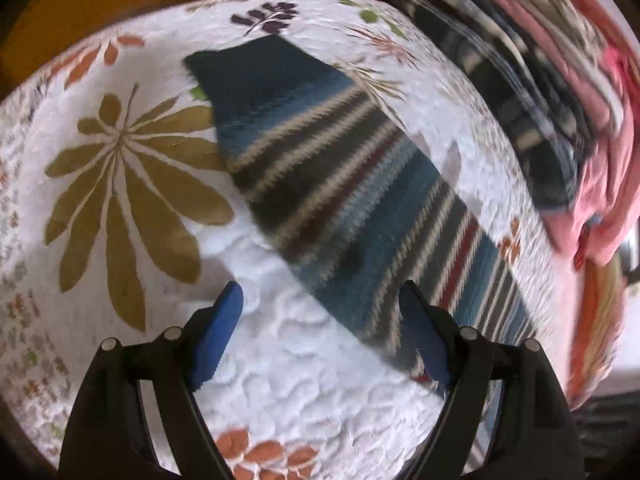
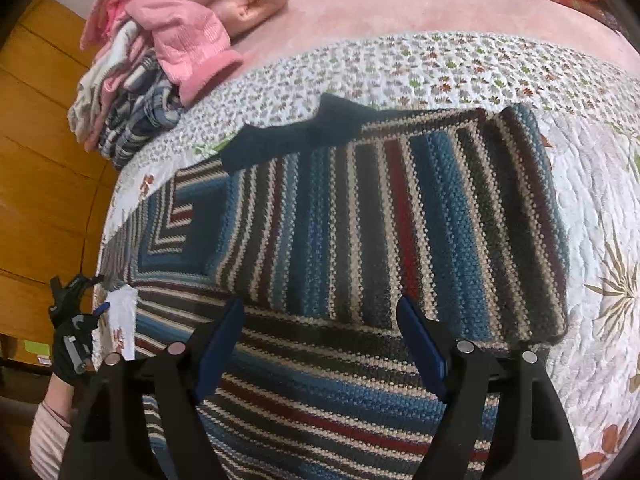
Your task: Fold small clothes
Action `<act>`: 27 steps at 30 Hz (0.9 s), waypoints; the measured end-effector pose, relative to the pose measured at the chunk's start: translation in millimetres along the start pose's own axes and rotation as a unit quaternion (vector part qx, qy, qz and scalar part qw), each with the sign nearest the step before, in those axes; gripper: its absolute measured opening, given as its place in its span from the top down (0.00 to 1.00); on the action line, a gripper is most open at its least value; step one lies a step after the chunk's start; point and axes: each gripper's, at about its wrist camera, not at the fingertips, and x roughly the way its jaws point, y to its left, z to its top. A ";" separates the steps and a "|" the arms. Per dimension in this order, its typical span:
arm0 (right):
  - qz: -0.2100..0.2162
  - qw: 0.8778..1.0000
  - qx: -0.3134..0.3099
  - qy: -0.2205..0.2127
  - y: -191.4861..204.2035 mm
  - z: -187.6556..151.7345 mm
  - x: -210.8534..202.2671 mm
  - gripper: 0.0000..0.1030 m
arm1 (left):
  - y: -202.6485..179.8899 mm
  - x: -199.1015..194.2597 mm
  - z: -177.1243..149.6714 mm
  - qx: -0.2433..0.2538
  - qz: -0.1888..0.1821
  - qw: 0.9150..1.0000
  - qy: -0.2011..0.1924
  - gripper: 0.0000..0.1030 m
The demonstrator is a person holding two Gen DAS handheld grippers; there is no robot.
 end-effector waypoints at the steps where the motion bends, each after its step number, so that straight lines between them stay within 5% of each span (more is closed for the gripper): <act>1: -0.002 1.000 -0.002 0.002 0.0 -0.2 2.0 0.23 | 3.1 0.4 2.1 -0.007 -0.015 1.000 -0.005 0.24; 8: -0.018 1.000 -0.014 0.005 -3.8 -1.4 7.0 0.23 | -3.9 19.2 10.0 -0.012 -0.085 0.996 -0.022 0.32; 16: -0.032 0.999 -0.015 0.013 -16.8 -4.6 11.5 0.23 | -9.3 31.5 13.0 -0.016 -0.121 0.992 -0.031 0.84; 27: -0.026 0.999 -0.018 0.008 -11.2 -4.8 5.4 0.23 | -56.4 -0.9 5.7 0.054 -0.152 0.986 -0.051 0.86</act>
